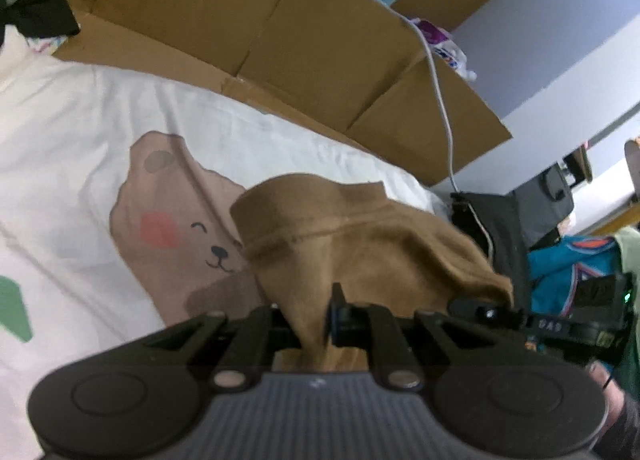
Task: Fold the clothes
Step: 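Lift the folded brown shirt off the bed with both grippers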
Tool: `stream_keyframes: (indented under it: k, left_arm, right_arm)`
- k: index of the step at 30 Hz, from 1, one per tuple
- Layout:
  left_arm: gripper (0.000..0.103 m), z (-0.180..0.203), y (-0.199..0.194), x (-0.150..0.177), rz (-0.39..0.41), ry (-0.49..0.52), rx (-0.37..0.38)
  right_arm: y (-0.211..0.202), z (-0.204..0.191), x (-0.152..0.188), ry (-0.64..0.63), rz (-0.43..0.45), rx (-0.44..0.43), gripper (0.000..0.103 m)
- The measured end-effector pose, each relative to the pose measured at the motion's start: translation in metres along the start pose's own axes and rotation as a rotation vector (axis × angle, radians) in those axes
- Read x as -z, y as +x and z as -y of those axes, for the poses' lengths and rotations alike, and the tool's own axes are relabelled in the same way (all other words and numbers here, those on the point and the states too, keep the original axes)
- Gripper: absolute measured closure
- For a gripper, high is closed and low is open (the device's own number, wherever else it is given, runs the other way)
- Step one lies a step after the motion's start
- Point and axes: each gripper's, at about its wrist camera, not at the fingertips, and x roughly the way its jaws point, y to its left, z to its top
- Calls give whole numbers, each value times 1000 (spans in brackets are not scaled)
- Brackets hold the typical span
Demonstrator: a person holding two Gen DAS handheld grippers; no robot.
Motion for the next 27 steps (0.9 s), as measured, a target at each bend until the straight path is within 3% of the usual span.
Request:
stream_keyframes:
  k: [6,13,19,27]
  left_arm:
    - [94,30,-29,-1,-24,25,-77]
    - [95,77,-94,-10,37,50,-48]
    - [95,130,-157,-17,106,105,-41]
    - [95,201,-249,-33,254,177,-26]
  right_arm:
    - [-28,-34,0,-58,-23,27,89]
    - [-84,-66,-8,-55,-11,49,89]
    - [-154,-106,-25,-82,53,39,89]
    - [-257,-175,-57,-188,222,35,90]
